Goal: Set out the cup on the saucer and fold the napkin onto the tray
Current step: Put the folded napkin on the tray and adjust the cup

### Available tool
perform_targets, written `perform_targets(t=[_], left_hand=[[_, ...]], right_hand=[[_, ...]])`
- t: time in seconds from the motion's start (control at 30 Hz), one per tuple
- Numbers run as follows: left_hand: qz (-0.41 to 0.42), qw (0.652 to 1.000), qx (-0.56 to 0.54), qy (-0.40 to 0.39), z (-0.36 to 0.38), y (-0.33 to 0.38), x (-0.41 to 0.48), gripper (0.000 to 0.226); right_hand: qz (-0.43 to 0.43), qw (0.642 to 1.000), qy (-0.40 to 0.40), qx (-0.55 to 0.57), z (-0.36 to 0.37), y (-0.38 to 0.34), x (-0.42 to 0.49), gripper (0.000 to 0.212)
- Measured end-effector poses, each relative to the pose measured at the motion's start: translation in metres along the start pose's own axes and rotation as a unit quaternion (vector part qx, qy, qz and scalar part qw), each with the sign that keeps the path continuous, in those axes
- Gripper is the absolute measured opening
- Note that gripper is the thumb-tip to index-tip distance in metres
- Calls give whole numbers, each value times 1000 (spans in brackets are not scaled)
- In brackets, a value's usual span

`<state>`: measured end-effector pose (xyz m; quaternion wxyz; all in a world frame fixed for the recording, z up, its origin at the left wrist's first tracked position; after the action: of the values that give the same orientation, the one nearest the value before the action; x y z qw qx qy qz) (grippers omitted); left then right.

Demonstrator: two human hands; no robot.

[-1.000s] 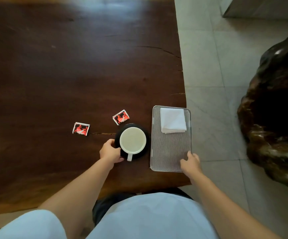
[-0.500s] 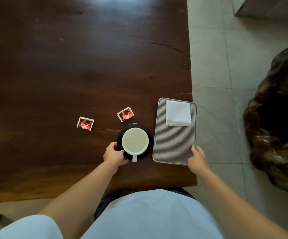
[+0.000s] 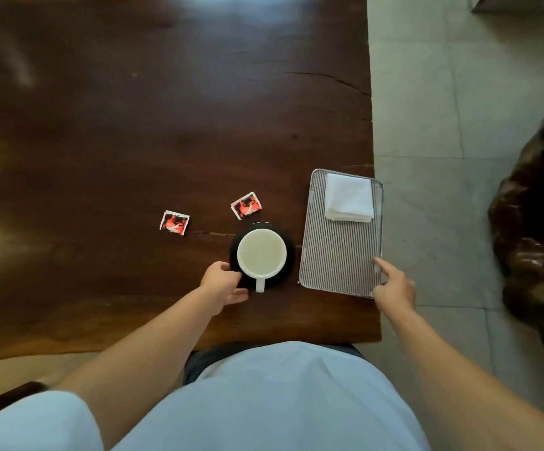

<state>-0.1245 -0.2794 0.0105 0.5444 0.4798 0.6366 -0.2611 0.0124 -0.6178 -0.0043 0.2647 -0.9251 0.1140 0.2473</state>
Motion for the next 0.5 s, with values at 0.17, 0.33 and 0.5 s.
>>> perform_targets(t=[0.17, 0.33, 0.5], left_hand=[[-10, 1000, -2, 14, -7, -8, -3, 43], [3, 1000, -2, 23, -7, -13, -16, 42], [21, 1000, -1, 20, 0, -22, -28, 49]], right_hand=[[-14, 1000, 21, 13, 2, 0, -14, 76], [-15, 1000, 10, 2, 5, 12, -26, 76], [-49, 999, 2, -21, 6, 22, -32, 74]])
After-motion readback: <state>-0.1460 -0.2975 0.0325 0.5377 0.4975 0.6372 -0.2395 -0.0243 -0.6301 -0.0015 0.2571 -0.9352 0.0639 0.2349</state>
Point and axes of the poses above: each hand's wrist, its own x-axis towards the middle knuckle, its own z-axis out of the palm, y = z × x, the point moved 5 cm from there along x, towards the middle knuckle, and after that the axes turned 5 degrees about -z, right-handed, at the moved point
